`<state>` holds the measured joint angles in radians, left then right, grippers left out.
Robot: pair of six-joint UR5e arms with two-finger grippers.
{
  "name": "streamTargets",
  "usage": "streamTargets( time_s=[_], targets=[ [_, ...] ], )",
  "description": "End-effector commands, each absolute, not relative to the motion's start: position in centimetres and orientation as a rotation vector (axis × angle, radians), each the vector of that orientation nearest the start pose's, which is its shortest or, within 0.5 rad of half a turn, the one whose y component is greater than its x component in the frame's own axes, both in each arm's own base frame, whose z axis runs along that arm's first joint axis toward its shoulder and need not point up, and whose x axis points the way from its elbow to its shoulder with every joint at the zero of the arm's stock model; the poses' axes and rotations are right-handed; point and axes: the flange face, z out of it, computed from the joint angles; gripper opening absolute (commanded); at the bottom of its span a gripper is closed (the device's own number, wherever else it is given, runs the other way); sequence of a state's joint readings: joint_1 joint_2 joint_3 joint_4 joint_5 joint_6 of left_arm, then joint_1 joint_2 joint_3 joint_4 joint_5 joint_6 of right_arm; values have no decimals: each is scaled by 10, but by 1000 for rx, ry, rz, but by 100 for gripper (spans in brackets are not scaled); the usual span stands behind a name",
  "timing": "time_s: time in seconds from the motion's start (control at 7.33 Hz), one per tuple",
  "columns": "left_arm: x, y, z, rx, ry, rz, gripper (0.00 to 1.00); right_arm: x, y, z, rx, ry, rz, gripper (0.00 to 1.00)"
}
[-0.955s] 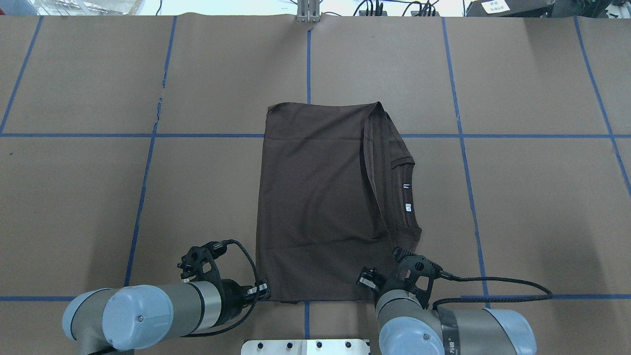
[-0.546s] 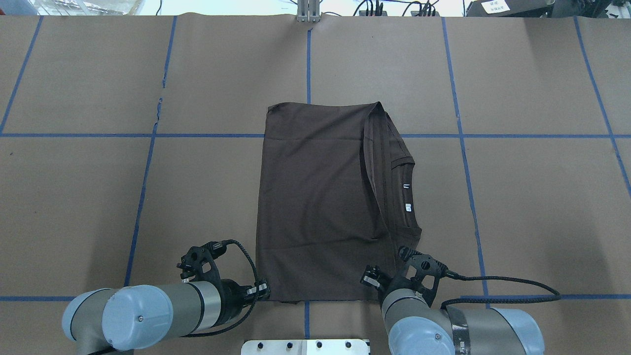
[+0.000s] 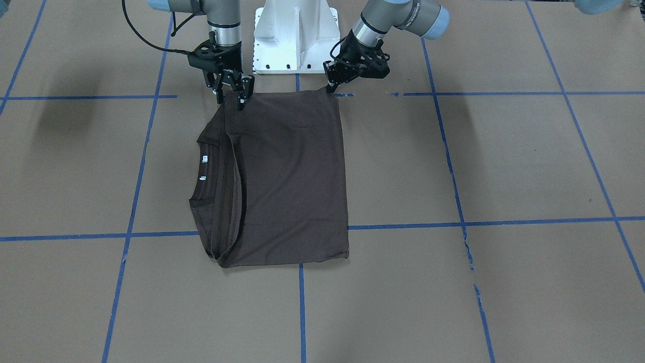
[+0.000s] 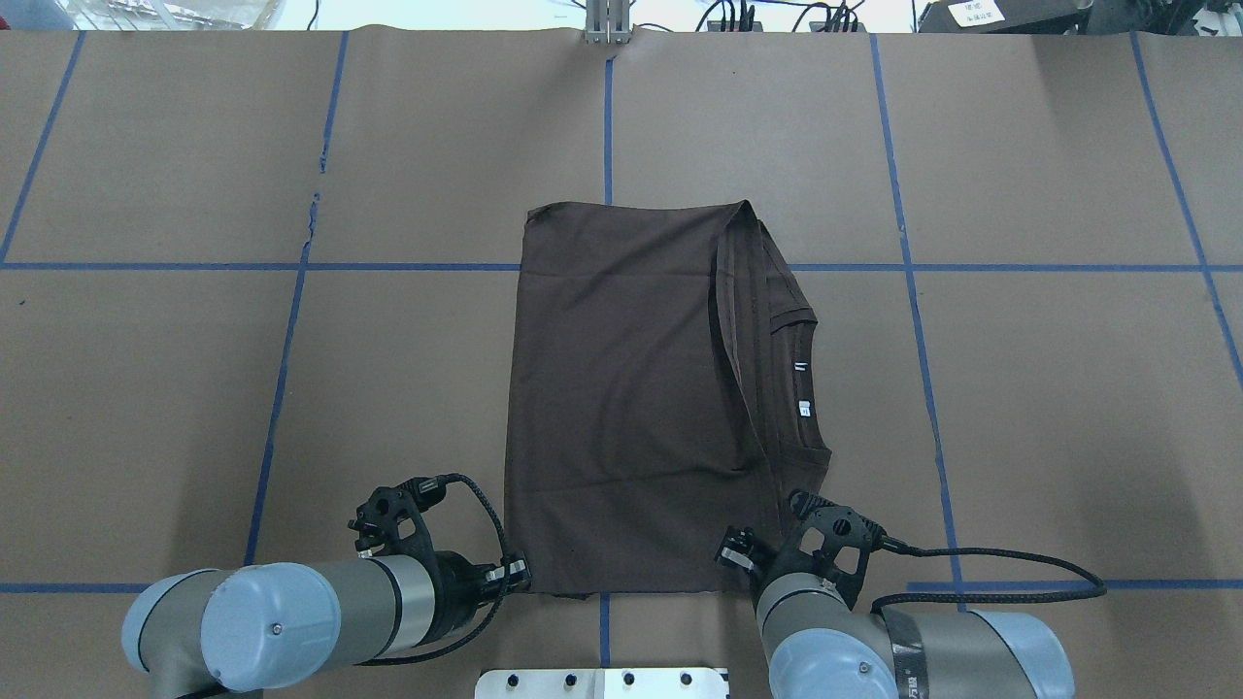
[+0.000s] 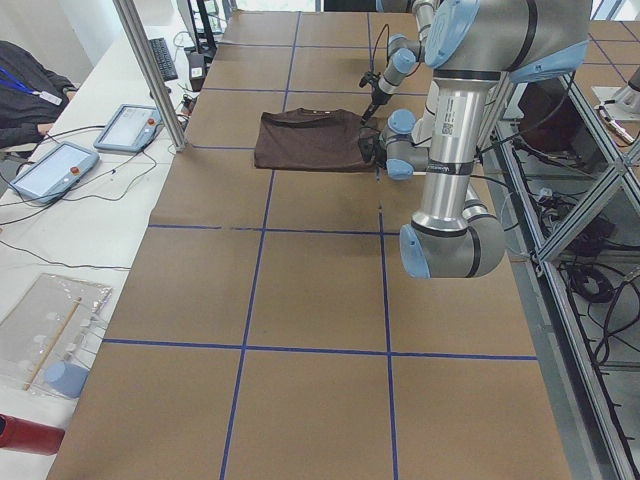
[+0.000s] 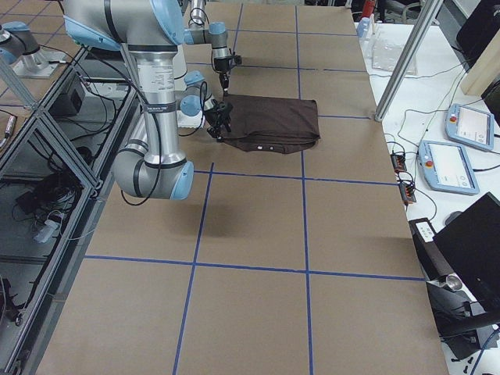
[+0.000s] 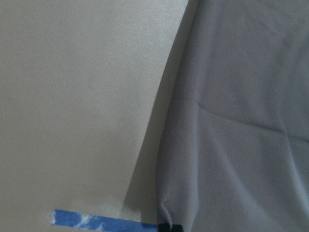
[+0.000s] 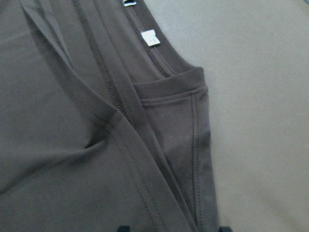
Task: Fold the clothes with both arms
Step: 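Lower both grippers and grasp the two near shirt corners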
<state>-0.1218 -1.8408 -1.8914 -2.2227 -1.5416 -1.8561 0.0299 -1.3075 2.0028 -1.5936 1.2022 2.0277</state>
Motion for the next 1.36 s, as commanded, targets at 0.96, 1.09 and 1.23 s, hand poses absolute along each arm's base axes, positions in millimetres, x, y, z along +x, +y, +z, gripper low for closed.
streamTargets(
  time_s=[0.96, 1.09, 1.23],
  targets=[
    [545, -204, 291, -77, 1249, -371, 0, -543, -181, 337, 227, -726, 584, 50],
    [545, -204, 291, -77, 1249, -371, 0, -543, -181, 336, 218, -732, 607, 24],
    [545, -204, 291, -77, 1249, -371, 0, -543, -181, 335, 215, -736, 615, 0]
  ],
)
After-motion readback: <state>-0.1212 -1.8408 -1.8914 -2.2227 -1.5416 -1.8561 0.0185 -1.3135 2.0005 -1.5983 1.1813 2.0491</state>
